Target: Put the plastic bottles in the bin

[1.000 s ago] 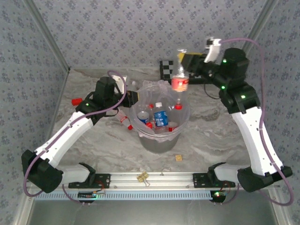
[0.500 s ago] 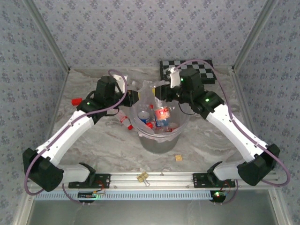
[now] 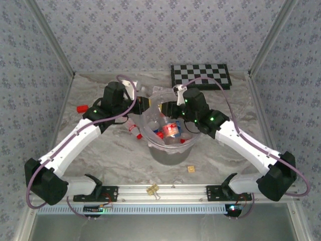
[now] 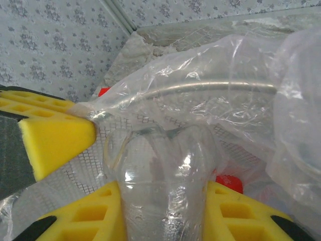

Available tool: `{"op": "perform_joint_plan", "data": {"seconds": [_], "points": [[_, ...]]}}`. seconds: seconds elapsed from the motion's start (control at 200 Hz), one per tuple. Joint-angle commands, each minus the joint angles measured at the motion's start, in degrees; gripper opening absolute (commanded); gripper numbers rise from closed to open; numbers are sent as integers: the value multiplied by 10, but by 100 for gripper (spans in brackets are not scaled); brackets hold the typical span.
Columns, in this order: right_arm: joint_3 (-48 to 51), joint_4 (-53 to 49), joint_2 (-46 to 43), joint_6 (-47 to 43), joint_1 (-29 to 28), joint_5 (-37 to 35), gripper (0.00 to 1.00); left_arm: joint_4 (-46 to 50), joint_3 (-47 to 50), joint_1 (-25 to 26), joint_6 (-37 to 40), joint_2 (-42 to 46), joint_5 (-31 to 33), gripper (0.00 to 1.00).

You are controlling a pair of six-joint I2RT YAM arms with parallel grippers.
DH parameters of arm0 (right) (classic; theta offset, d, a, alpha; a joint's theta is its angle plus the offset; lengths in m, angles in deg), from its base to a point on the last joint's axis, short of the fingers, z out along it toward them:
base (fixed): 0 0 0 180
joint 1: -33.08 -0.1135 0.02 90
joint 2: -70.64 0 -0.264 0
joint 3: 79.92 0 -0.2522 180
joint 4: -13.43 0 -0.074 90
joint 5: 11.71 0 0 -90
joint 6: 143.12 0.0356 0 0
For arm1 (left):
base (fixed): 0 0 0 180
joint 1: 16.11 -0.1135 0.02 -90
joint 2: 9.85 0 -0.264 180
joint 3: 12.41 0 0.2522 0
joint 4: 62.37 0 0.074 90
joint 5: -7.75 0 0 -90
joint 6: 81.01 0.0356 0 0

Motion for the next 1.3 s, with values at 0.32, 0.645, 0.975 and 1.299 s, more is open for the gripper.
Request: {"op": "perform_joint_plan", "data": {"seconds": [0.32,0.645,0.975,1.299], "points": [[-107,-188,-22,-45,-8,-58,76,5,-8,-3,58,-34,-19,9],[-178,-283,-5,-119,24,-78,59,16,-9,-4,75,-35,-19,8],[-87,-190,47,-46,-39,5,43,98,-34,-3,103,-14,15,7],[-238,-284,35,-153,-32,-94,54,130,-18,-3,99,50,48,7]]}}
